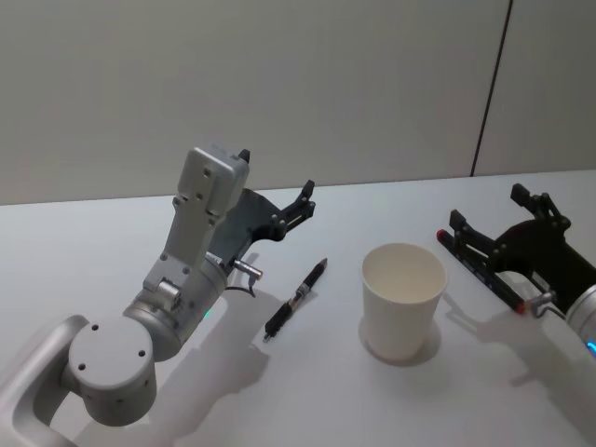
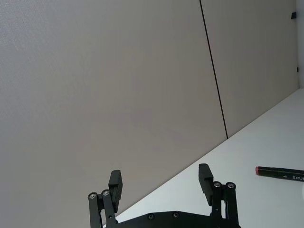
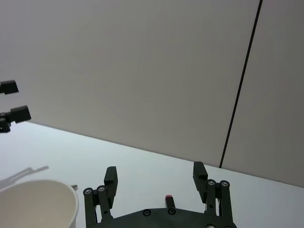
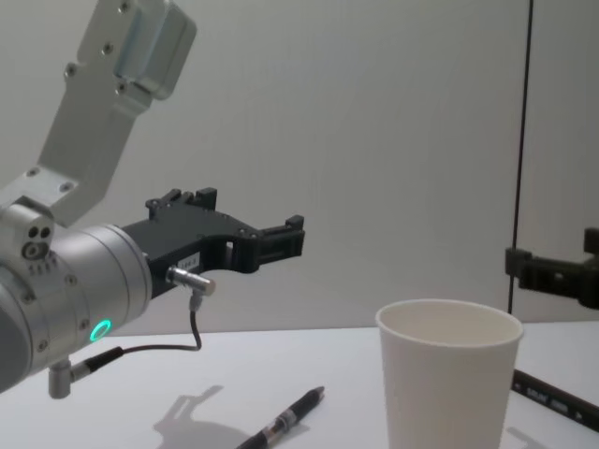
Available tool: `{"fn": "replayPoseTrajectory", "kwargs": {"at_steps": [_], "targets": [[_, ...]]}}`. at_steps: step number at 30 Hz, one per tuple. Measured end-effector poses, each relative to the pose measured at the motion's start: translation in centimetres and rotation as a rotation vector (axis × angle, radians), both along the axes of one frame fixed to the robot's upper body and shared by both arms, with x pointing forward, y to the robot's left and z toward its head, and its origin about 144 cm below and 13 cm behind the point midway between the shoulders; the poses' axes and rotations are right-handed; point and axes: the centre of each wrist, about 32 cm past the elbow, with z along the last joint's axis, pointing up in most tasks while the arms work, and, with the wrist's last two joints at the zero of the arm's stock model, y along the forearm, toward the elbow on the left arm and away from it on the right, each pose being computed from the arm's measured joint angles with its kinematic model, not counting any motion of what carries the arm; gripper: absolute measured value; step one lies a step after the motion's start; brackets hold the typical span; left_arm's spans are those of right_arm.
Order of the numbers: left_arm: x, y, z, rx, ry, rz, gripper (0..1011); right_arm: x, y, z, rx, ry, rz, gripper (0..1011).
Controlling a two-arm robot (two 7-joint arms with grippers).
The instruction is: Place the pen into the pen holder.
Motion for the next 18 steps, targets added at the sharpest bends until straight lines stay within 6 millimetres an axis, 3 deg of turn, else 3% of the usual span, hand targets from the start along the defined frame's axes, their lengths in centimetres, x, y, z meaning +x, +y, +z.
{"fn": "replayPoseTrajectory", "kwargs": {"at_steps": [11,18], "targets": [[0.0,0.0,0.0,0.000,0.000,0.000,1001,2.8,-4.2,1.2,-0.082,0.100,0.101,1001],[0.0,0.0,0.0,0.000,0.000,0.000,1001,5.1,-5.2,2.1,-0.110,0.176,0.161,1001]]}}
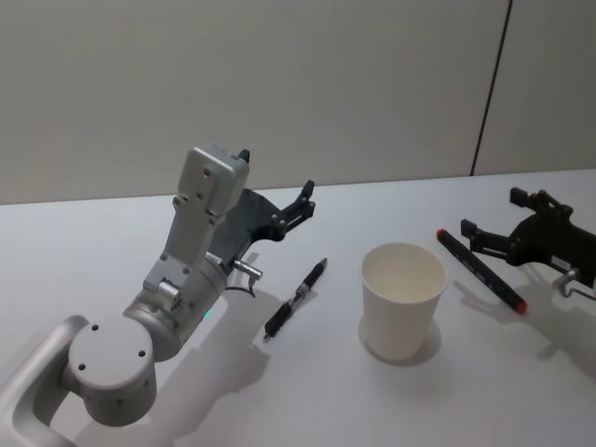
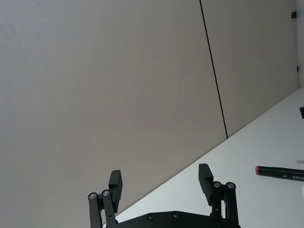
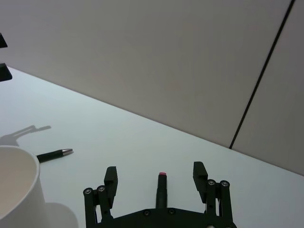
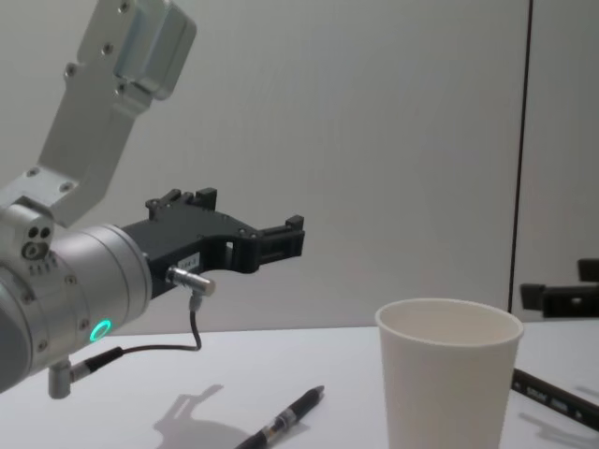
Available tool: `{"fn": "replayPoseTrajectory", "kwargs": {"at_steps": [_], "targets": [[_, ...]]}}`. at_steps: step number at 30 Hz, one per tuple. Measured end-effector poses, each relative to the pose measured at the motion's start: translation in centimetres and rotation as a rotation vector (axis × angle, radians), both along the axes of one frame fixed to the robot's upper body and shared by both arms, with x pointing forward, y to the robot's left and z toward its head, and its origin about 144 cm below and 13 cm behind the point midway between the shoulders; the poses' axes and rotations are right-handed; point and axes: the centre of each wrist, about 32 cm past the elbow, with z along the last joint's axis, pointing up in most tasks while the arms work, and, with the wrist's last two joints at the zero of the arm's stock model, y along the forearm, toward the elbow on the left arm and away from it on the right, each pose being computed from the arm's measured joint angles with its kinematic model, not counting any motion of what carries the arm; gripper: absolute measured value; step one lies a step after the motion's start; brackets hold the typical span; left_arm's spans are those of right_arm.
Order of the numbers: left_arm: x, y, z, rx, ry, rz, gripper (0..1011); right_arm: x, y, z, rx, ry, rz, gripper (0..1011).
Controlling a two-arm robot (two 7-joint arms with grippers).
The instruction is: Place the pen into the pen holder.
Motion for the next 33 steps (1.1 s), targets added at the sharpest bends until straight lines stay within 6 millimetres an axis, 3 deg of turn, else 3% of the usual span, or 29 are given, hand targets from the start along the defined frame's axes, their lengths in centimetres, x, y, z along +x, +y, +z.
{"fn": "replayPoseTrajectory", "kwargs": {"at_steps": [7,17,33], "targets": [[0.0,0.0,0.0,0.000,0.000,0.000,1001,1.9,0.6,0.8,-0.027,0.071,0.038,1001],[0.0,0.0,0.0,0.000,0.000,0.000,1001,4.3,3.0,1.8,-0.083,0.192,0.025,1001],[0.0,0.0,0.0,0.000,0.000,0.000,1001,5.1,5.1,2.1,-0.175,0.306,-0.051,1001]]}}
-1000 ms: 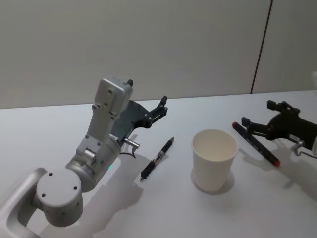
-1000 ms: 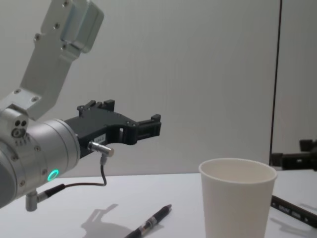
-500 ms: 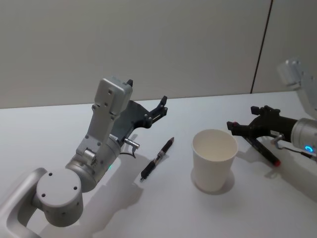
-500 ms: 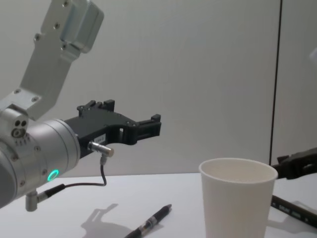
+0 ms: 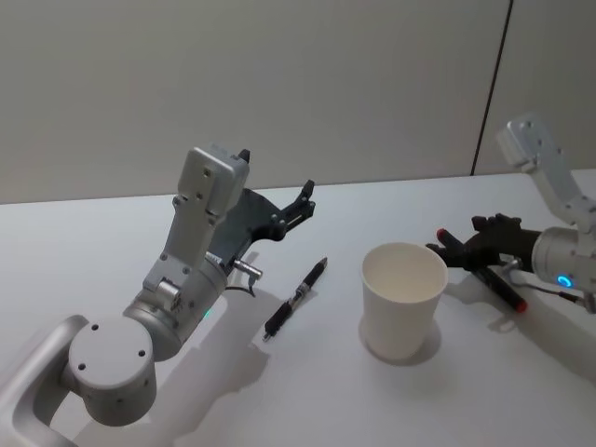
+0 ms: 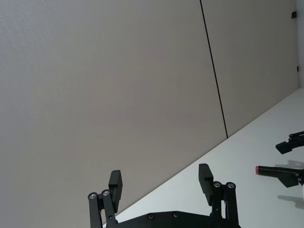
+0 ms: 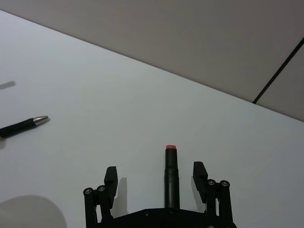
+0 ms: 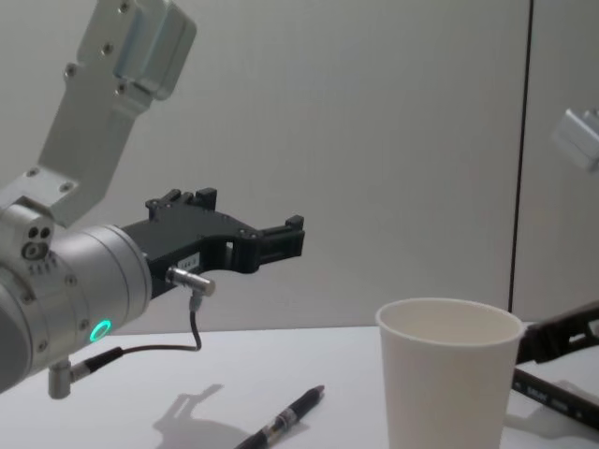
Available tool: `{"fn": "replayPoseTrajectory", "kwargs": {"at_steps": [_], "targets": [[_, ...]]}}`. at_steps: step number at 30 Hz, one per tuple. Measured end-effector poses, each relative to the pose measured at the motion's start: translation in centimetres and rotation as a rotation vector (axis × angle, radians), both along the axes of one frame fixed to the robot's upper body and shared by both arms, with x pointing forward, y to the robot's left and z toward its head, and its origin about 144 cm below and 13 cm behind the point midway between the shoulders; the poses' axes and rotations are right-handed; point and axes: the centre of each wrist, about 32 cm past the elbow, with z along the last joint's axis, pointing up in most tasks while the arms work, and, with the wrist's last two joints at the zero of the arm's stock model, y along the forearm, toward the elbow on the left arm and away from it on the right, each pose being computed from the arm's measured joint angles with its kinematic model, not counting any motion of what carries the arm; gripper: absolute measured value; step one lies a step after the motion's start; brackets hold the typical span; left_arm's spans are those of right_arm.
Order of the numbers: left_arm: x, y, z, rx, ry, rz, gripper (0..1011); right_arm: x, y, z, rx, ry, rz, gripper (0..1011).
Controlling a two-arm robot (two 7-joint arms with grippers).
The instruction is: Place the pen into the pen holder.
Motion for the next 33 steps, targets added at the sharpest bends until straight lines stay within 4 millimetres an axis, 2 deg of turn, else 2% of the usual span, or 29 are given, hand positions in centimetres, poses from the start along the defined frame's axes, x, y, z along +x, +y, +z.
{"fn": "replayPoseTrajectory", "kwargs": {"at_steps": [33], "targets": [[0.0,0.0,0.0,0.000,0.000,0.000,1001,0.6,1.4,-1.3,-0.058,0.064,-0.053,981]]}}
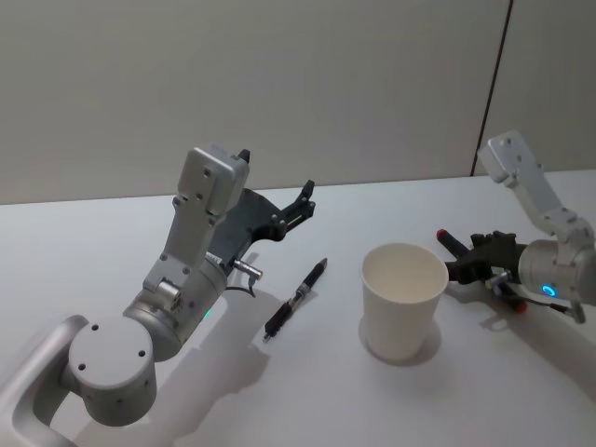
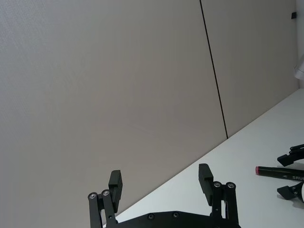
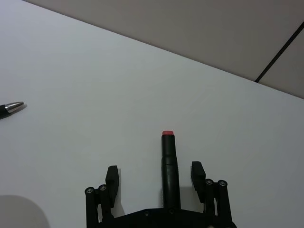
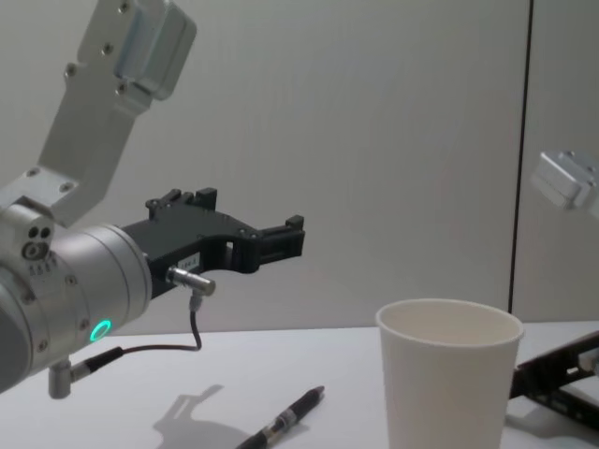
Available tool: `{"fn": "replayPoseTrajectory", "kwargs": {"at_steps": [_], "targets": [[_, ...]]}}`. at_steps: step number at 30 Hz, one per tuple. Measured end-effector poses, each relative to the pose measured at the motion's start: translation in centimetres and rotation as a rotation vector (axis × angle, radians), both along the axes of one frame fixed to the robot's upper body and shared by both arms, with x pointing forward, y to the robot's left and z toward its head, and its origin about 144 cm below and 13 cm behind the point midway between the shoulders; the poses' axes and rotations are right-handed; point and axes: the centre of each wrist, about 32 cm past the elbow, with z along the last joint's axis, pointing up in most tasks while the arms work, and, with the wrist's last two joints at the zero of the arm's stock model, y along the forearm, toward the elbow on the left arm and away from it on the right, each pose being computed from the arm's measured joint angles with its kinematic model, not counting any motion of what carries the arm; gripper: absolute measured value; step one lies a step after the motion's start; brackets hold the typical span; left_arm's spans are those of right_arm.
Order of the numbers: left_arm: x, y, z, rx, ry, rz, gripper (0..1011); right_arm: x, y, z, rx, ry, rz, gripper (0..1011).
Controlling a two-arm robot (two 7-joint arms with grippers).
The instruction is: Place the pen into the pen holder.
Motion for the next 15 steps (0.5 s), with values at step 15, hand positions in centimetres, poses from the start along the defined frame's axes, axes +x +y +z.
{"fn": "replayPoseTrajectory", "kwargs": {"at_steps": [15], "targets": [[0.00,0.00,0.00,0.000,0.000,0.000,1001,0.07,0.10,-0.12,-0.001,0.002,-0.005,778]]}}
